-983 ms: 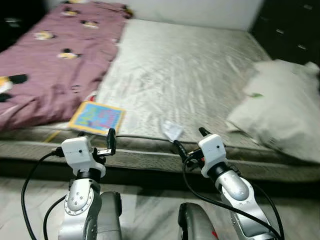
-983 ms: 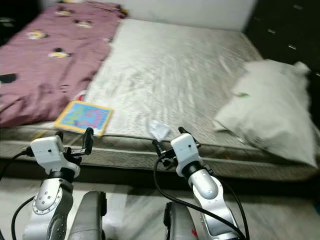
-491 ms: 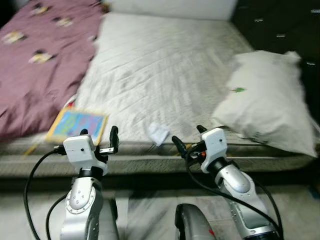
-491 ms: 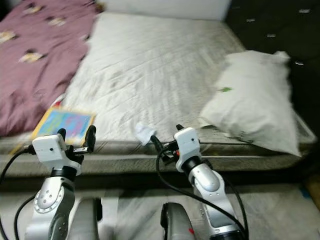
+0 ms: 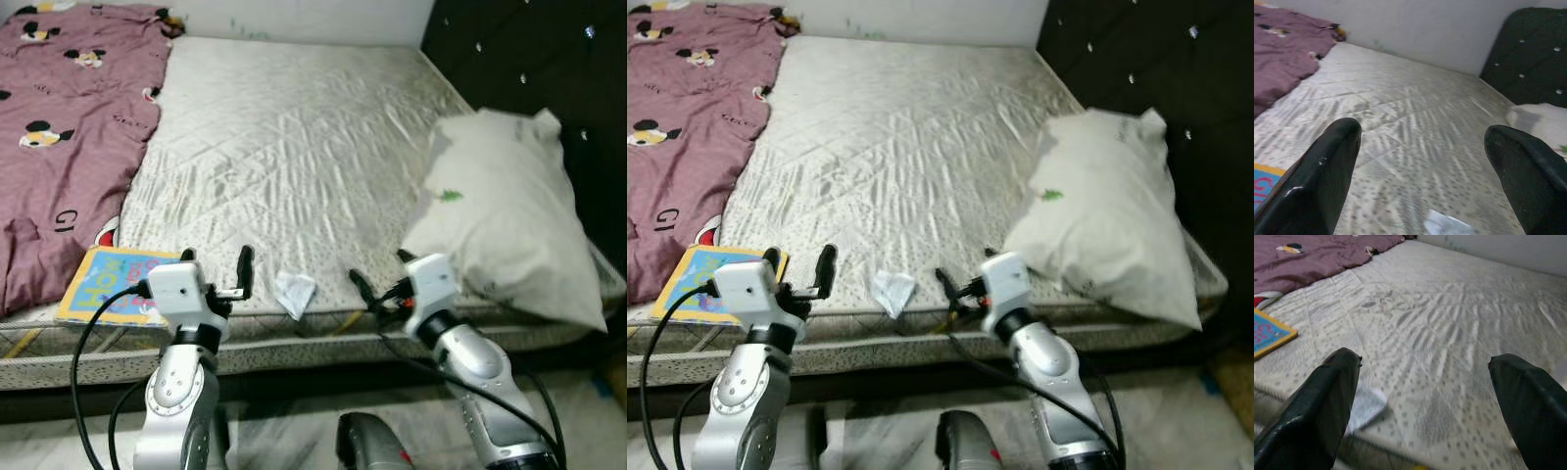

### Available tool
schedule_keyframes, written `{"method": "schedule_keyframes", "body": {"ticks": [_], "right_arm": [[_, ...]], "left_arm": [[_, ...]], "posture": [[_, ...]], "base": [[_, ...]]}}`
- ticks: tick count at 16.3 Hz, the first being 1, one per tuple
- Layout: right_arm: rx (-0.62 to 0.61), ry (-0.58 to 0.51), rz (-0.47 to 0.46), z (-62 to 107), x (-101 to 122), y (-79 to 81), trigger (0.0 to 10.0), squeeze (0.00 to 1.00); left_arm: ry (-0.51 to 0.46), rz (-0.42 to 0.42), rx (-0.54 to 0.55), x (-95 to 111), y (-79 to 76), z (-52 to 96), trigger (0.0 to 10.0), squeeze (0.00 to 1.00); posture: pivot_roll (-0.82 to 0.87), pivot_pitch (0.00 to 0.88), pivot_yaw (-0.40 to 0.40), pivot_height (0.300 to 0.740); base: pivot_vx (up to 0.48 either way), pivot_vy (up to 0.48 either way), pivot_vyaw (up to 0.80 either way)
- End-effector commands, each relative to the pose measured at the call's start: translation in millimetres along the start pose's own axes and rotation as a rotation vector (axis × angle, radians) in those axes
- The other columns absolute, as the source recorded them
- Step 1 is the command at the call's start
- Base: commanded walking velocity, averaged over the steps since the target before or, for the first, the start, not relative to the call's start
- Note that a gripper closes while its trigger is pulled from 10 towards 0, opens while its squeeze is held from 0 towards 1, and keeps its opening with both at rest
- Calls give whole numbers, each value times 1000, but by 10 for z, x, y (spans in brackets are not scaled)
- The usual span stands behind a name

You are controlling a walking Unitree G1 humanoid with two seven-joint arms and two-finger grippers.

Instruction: Clean up the room

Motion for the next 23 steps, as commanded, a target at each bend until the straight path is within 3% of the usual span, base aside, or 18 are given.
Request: {"method": "schedule_keyframes", "body": {"ticks": [1,7,11,17,23], "right_arm": [[32,-30,-2,-63,82,112,10000,0],[21,-52,-8,-170,105,124,10000,0],[67,-68,-3,-233,128,275,10000,0],[77,-63,-1,-252,106,253,10000,0],[87,-54,-7,-249,75,260,10000,0]], "left_arm": [[0,-1,17,10,61,17,10000,0],[5,51,55,1,102,-24,10000,0],[1,64,34,1,27,-73,10000,0],[-8,62,35,16,35,-89,10000,0],[-11,63,39,18,27,-94,10000,0]], "posture": [[-16,70,-84,588],[-6,62,-70,588],[-10,64,-72,588],[-13,70,-75,588],[-19,77,-77,588]], "base": [[371,0,0],[62,41,0],[0,480,0],[0,480,0],[0,0,0]]}}
Point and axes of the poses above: a point about 5 cm out from each wrist's last joint towards the gripper, its own z axis pointing back from the gripper into the wrist, its own x axis along the axis of the wrist's last joint, y = z × x, the point moved 6 cm from there along -z, pointing out of the wrist towards the gripper, and after that the axes turned 6 degrees about z, right-handed, at the moved point
